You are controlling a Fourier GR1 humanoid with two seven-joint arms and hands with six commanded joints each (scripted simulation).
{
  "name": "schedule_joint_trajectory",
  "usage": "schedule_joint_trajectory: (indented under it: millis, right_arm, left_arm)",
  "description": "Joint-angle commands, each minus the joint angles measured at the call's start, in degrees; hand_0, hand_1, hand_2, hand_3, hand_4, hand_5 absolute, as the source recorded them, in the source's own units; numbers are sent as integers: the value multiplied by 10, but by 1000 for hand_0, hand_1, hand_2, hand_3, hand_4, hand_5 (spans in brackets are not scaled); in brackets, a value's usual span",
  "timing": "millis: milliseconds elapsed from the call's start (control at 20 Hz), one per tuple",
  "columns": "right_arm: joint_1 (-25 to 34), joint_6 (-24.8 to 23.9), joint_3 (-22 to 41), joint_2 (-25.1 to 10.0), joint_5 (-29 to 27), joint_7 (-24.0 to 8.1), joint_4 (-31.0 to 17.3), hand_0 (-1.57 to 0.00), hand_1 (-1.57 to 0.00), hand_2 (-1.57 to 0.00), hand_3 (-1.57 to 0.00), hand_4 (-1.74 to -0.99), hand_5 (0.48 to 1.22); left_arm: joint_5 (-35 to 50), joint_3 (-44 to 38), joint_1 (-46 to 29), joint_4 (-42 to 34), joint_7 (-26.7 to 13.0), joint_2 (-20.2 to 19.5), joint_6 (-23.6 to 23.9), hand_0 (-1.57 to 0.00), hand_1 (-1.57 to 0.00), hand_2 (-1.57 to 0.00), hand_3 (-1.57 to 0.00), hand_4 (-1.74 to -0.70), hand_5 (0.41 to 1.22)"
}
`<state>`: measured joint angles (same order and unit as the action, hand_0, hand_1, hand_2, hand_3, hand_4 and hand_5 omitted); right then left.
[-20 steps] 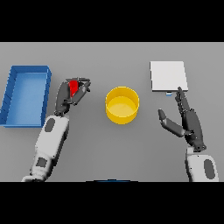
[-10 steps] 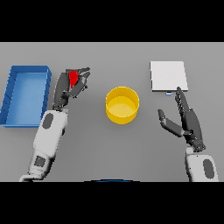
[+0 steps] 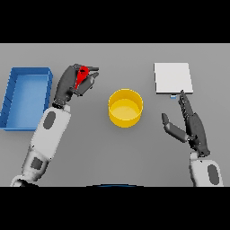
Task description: Pick up the red beaker and tilt it to pour out 1 green nut into yellow bowl. Pick up the yellow bowl and place it on the metallic measuring scale.
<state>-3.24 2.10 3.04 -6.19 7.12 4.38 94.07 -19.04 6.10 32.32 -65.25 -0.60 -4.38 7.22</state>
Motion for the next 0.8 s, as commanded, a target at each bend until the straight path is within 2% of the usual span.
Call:
schedule_joint_trajectory:
  millis: [0, 50, 250, 400, 550, 600, 750]
  right_arm:
    - [3, -1, -4, -3, -3, -2, 2, 1, 1, 1, 1, -1274, 683]
    - [-4, 1, -1, -1, -3, 4, 4, 1, 1, 1, 1, -1273, 686]
    - [1, -6, 1, 9, 1, -7, -5, 1, 1, 1, 1, -1276, 689]
    - [6, -5, -1, 4, 1, -6, 0, 1, 1, 1, 1, -1287, 694]
    - [8, -7, 2, 3, 8, -10, 0, 1, 1, 1, 1, -1290, 695]
    - [1, -6, 4, 6, 7, -2, 4, 1, 1, 1, 1, -1290, 694]
    - [2, -2, -5, 6, -10, -18, 4, 1, 1, 1, 1, -1284, 678]
  left_arm:
    - [-12, 11, 7, 4, 0, -5, 0, -1566, -1566, -1566, -1562, -1641, 1131]
    - [-27, 24, 13, 4, -9, -17, -2, -1567, -1567, -1567, -1564, -1661, 1126]
    - [-111, 106, 63, 7, -51, -64, -35, -1569, -1569, -1569, -1568, -1708, 1133]
    - [-165, 169, 101, 20, -83, -88, -77, -1570, -1570, -1570, -1570, -1724, 1160]
    - [-199, 222, 136, 40, -83, -111, -129, -1571, -1571, -1571, -1570, -1732, 1190]
    - [-208, 238, 150, 46, -86, -113, -147, -1571, -1571, -1571, -1570, -1734, 1196]
    - [-236, 283, 192, 72, -89, -121, -199, -1571, -1571, -1571, -1571, -1606, 1208]
